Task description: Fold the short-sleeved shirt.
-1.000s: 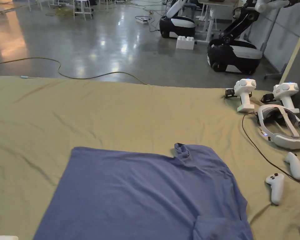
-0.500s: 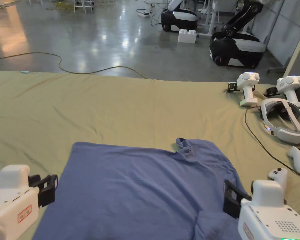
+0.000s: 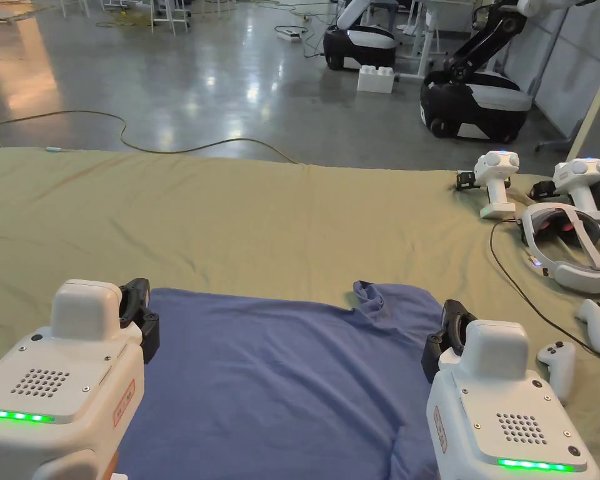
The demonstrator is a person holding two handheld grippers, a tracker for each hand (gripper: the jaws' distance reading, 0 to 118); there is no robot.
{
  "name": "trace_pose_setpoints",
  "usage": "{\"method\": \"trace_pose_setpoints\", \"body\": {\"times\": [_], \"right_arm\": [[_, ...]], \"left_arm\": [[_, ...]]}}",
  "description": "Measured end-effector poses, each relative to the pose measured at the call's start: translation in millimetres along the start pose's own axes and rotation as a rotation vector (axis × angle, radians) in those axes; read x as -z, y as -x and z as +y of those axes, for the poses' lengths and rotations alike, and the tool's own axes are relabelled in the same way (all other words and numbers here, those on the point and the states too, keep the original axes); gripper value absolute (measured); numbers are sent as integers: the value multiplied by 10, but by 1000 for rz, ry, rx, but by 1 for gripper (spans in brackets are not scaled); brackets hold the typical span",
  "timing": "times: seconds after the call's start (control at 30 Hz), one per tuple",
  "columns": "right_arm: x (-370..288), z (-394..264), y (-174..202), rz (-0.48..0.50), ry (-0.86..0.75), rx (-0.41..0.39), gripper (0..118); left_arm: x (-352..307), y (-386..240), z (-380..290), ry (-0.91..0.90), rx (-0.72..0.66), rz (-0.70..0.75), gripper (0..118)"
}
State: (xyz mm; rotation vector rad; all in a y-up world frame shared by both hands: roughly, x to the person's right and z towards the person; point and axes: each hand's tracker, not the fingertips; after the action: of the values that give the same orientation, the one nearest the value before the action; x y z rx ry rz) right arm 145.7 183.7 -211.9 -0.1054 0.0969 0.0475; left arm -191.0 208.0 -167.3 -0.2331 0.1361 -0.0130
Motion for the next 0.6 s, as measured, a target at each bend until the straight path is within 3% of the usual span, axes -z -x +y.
{"method": "trace_pose_setpoints", "body": {"times": [0.2,0.6], "right_arm": [[-6,14,0,26,15,1,0],[102,-256,94,88,132,-41,0]], "left_arm": [[-54,334,-188,167,-6,9,0],[-400,1302,-1151,790,-118,-40,0]]}}
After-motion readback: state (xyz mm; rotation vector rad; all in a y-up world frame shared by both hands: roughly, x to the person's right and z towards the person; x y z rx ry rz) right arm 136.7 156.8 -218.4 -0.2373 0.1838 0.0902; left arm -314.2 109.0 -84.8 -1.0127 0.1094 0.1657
